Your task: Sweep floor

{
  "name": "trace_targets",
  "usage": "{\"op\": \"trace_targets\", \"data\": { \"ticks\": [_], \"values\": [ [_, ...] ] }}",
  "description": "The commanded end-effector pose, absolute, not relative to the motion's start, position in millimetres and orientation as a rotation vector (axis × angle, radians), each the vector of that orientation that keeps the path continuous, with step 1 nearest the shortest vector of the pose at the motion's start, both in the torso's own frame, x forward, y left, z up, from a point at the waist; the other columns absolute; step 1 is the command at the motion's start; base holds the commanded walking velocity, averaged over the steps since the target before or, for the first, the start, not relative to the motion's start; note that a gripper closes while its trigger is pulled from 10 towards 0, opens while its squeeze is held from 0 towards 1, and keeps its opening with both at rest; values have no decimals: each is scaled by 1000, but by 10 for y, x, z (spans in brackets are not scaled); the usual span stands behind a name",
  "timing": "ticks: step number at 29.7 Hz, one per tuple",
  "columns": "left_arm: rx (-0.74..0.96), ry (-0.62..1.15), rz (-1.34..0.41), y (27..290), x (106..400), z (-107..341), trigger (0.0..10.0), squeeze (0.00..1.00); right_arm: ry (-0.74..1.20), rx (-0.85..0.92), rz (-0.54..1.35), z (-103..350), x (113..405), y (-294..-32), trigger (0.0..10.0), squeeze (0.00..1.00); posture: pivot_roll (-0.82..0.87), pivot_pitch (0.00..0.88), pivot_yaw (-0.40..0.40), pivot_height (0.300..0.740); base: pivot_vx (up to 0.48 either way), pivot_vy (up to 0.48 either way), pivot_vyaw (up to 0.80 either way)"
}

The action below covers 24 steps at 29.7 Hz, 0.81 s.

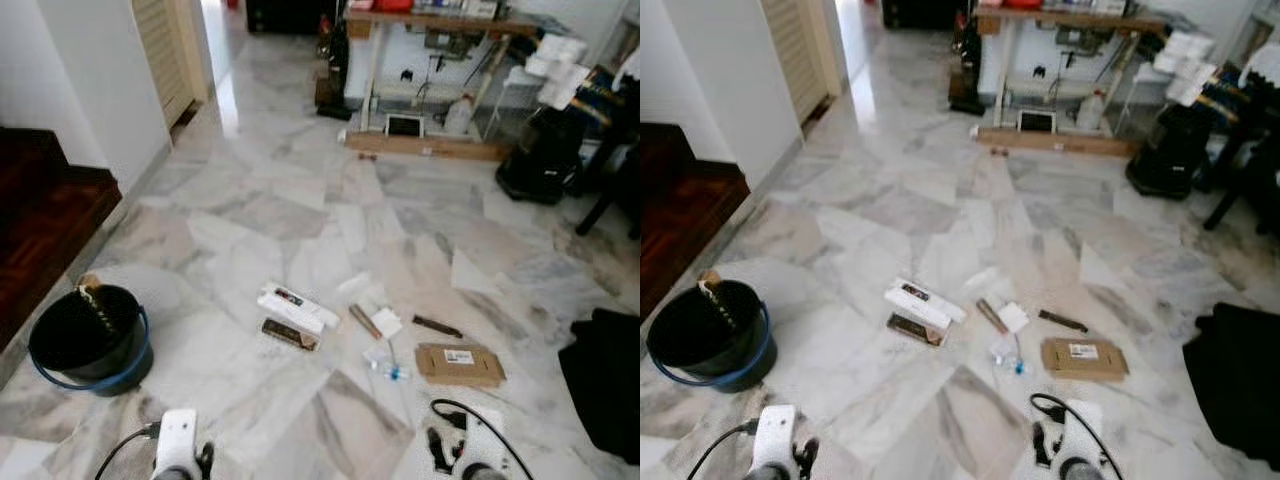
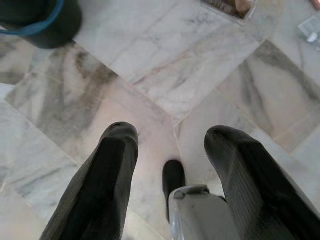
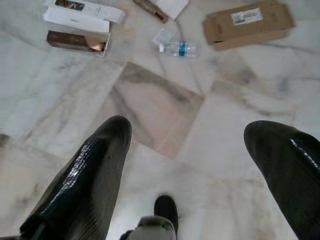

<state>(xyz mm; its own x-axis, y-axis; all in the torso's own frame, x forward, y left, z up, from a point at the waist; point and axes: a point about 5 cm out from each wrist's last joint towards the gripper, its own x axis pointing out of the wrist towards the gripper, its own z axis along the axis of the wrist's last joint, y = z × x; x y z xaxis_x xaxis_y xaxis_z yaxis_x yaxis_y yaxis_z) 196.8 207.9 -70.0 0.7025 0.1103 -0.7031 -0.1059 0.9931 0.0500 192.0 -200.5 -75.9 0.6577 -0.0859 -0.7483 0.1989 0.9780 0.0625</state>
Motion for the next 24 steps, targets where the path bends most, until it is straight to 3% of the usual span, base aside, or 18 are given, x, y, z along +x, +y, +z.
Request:
{"op": "trace_targets", "data": {
  "ticks": [1,14,24],
  "values": [
    [9,784,109,2052,1976,-702,10000,0,844,140,-173,-762,1900,-2054,10000,0,3,9,-14,740,0,-315,0],
    [13,782,103,2048,1987,-697,10000,0,849,140,-169,-772,1886,-2035,10000,0,2,0,-9,740,0,-307,0],
    [-3,775,112,2043,1999,-691,10000,0,849,142,-174,-770,1893,-2037,10000,0,3,0,-11,740,0,0,0]
  ]
}}
